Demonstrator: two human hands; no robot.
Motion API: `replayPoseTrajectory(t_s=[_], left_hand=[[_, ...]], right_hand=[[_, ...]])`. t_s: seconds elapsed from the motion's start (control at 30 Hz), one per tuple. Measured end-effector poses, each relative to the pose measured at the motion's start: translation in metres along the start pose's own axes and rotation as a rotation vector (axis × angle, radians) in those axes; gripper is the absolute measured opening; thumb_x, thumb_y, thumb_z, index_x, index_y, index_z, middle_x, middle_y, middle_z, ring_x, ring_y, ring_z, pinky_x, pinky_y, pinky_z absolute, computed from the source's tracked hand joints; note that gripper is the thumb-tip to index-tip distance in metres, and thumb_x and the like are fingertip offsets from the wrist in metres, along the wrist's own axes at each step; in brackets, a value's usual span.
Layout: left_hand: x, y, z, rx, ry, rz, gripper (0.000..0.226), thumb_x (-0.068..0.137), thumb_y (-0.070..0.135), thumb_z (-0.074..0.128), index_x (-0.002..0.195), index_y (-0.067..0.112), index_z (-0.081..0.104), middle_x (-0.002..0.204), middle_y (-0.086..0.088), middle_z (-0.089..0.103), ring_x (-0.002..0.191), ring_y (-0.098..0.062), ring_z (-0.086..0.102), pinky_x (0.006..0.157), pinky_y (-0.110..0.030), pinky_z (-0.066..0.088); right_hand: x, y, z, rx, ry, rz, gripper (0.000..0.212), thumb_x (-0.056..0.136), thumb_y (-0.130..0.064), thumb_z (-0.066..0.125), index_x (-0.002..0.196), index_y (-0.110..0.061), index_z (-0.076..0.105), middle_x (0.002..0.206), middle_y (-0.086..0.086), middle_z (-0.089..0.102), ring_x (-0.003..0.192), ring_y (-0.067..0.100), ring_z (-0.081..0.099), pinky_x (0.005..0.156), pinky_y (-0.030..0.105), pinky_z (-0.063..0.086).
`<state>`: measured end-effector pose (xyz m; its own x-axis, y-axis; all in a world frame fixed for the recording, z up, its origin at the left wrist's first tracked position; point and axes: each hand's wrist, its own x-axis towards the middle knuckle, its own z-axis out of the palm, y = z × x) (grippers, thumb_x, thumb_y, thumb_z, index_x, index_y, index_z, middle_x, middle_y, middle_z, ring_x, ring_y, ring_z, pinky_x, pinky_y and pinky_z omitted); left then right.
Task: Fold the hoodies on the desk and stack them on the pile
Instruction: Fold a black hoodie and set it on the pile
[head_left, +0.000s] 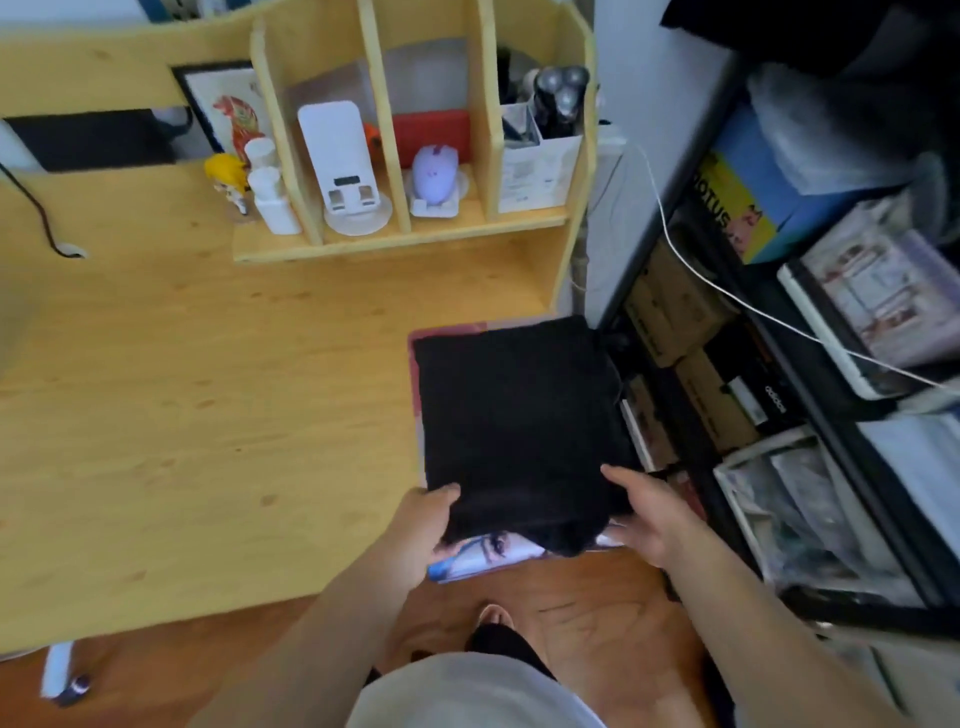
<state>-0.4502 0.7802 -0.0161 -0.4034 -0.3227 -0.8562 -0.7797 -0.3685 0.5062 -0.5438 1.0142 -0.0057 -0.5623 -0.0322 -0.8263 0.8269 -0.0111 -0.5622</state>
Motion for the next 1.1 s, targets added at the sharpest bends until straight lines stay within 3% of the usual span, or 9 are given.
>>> replayPoseTrajectory(t_s=[0.07,0.17,0.27,0.4,0.5,0.63,0.73,0.9,1.1], left_hand=[[0.018,-0.039,0.010,0.506,0.164,0.104,0.040,0.092,0.022,0.062,0.127,0.007,0.048,0.119,-0.018,0.058,0.104,-0.037,0.062,0.083,-0.044,0.057],[0.017,-0.065,0.023,1.094,0.342,0.711,0.063,0.085,0.033,0.070,0.141,0.018,0.046,0.130,-0.011,0.050,0.120,-0.034,0.052,0.097,-0.043,0.049],[0.014,-0.052,0.051,1.409,0.229,1.161,0.070,0.090,0.044,0.064,0.151,0.019,0.041,0.150,-0.008,0.044,0.141,-0.032,0.040,0.114,-0.045,0.039],[0.039,-0.035,0.087,1.717,-0.029,0.927,0.085,0.099,0.057,0.050,0.163,0.020,0.006,0.169,-0.009,0.008,0.155,-0.036,0.009,0.122,-0.055,0.020],[0.053,-0.030,0.098,1.861,0.020,0.932,0.081,0.099,0.055,0.051,0.161,0.018,0.013,0.167,-0.013,0.010,0.151,-0.043,0.015,0.116,-0.060,0.026],[0.066,-0.008,0.078,1.631,-0.030,1.121,0.041,0.095,0.032,0.061,0.133,0.018,0.054,0.145,-0.004,0.046,0.130,-0.033,0.048,0.099,-0.046,0.049],[0.071,0.023,0.068,1.194,-0.026,0.920,0.018,0.096,0.026,0.062,0.109,0.015,0.067,0.114,-0.006,0.069,0.108,-0.033,0.064,0.087,-0.041,0.051],[0.074,0.048,0.055,0.216,-0.082,0.337,0.032,0.098,0.036,0.066,0.120,0.014,0.071,0.106,-0.002,0.074,0.106,-0.025,0.069,0.101,-0.039,0.049],[0.087,0.047,0.040,0.024,-0.104,0.201,0.067,0.070,0.056,0.079,0.127,0.023,0.068,0.124,0.001,0.072,0.115,-0.026,0.067,0.110,-0.050,0.045]], right_hand=[[0.026,0.028,-0.009,-0.058,0.071,0.058,0.035,0.100,-0.021,0.061,0.133,-0.007,0.060,0.119,0.012,0.070,0.097,0.030,0.069,0.083,0.047,0.057],[0.044,0.036,-0.010,-0.088,0.121,0.007,0.034,0.098,-0.023,0.063,0.129,-0.009,0.061,0.116,0.010,0.071,0.098,0.031,0.070,0.068,0.038,0.058],[0.039,0.035,-0.009,-0.069,0.139,0.018,0.032,0.099,-0.025,0.063,0.126,-0.010,0.061,0.111,0.011,0.071,0.095,0.033,0.070,0.069,0.042,0.060],[0.036,0.046,-0.015,0.028,0.131,0.045,0.031,0.099,-0.028,0.061,0.123,-0.011,0.064,0.107,0.011,0.074,0.092,0.031,0.072,0.069,0.039,0.059],[0.036,0.053,-0.020,0.086,0.113,0.038,0.026,0.101,-0.025,0.057,0.122,-0.012,0.065,0.107,0.011,0.075,0.091,0.028,0.074,0.071,0.038,0.061],[0.034,0.063,-0.024,0.103,0.099,0.033,0.026,0.102,-0.020,0.053,0.124,-0.013,0.064,0.099,0.009,0.074,0.084,0.027,0.074,0.068,0.036,0.059],[0.029,0.072,-0.025,0.106,0.123,0.029,0.025,0.100,-0.023,0.055,0.123,-0.015,0.063,0.102,0.008,0.073,0.092,0.027,0.074,0.082,0.039,0.060],[0.024,0.080,-0.030,0.070,0.124,0.024,0.020,0.100,-0.025,0.060,0.117,-0.015,0.063,0.111,0.007,0.073,0.100,0.021,0.072,0.090,0.035,0.058],[0.027,0.087,-0.017,-0.001,0.140,-0.050,0.046,0.094,-0.027,0.072,0.136,-0.014,0.058,0.111,-0.002,0.067,0.099,0.014,0.067,0.094,0.033,0.056]])
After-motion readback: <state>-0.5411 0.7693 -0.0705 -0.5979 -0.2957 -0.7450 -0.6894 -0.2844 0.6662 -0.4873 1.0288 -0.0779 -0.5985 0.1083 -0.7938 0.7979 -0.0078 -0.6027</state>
